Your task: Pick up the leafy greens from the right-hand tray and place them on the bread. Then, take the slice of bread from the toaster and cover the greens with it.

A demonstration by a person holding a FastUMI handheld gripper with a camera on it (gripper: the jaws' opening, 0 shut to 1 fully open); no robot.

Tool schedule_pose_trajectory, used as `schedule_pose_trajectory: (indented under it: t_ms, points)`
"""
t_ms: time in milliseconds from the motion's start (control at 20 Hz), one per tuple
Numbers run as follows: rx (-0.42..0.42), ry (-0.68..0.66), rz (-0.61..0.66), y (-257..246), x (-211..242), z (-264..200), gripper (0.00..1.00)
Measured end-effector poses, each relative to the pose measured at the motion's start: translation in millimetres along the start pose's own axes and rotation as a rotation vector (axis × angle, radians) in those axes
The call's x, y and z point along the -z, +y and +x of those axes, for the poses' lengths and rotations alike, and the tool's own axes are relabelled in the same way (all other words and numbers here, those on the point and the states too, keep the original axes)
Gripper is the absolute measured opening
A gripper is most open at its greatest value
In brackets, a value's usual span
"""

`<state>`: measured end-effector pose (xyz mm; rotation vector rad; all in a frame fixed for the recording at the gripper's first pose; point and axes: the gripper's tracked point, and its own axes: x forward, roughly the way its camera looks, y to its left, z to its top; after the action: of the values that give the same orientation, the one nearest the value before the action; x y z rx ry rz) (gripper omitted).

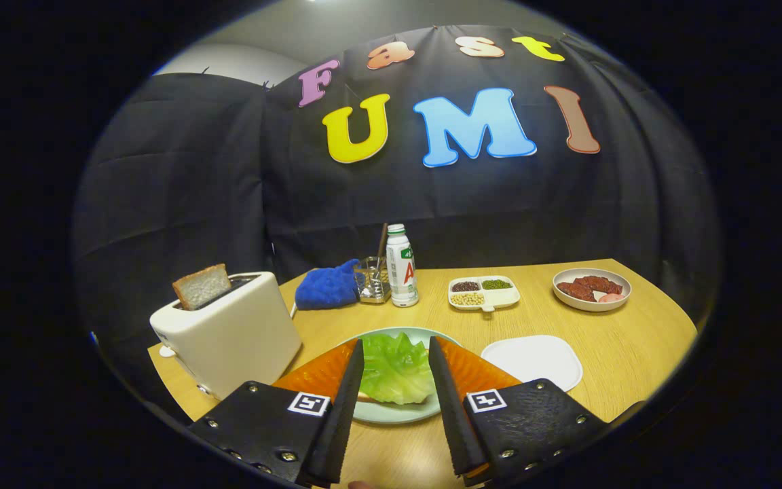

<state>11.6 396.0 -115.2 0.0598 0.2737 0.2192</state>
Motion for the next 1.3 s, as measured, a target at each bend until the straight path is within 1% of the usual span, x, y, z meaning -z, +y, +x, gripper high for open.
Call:
schedule_pose_trajectory:
  t_ms: [300,600,750,1100,1200,1300]
  points:
    - [-0.052,-0.092,-0.039,75,-37,-9,0.59]
    - [-0.126,-0.112,-0.083,148,-49,-1,0.59]
    - [-0.173,-0.106,-0.085,185,-46,7,0.59]
    - [-0.244,-0.078,-0.129,251,-28,27,0.59]
    - [-0.247,-0.074,-0.159,263,-23,33,0.59]
    - [-0.232,-0.075,-0.189,273,-19,39,0.59]
